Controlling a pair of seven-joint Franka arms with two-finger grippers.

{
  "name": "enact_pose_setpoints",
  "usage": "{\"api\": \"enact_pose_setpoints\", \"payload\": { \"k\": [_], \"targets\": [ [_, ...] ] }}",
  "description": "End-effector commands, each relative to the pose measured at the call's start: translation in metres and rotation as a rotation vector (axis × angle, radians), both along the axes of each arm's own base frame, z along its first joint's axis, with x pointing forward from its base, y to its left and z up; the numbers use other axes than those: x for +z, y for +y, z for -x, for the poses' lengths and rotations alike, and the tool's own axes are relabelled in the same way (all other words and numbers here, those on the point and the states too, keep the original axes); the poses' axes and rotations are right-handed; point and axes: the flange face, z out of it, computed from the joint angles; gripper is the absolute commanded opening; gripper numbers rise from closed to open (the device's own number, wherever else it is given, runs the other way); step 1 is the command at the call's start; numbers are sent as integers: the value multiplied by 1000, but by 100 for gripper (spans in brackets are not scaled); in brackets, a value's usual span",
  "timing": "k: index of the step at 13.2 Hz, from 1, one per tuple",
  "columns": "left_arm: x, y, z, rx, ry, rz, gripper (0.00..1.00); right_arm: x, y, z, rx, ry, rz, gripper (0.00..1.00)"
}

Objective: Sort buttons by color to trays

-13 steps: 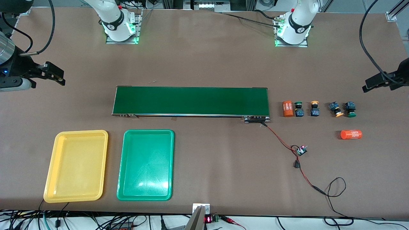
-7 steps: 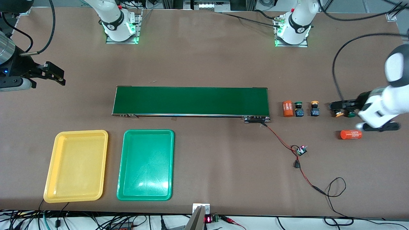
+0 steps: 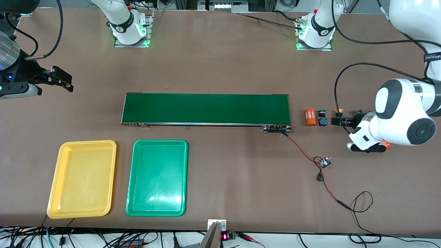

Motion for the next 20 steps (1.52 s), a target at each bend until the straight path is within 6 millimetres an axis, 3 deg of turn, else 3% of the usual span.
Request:
{"api": "enact_pose_setpoints", "payload": {
  "k": [1,6,9,14,20],
  "targets": [
    [-13,-6,6,-10,-10,-3,100,1,-1,1,-15,-2,-2,100],
    [-61,-16,34,-15,-20,8,100,-3,-3,-1,-13,4,-2,100],
    [-101,-21,54,-29,-36,24,100,-6,-2,-3,-11,9,-2,100],
    [-108,-50,64,-76,-42,47,100,-7,-2,-3,-4,12,0,100],
    [-144,-49,85,-64,-123,44,100,-8,-3,-3,-4,16,0,100]
  ]
}}
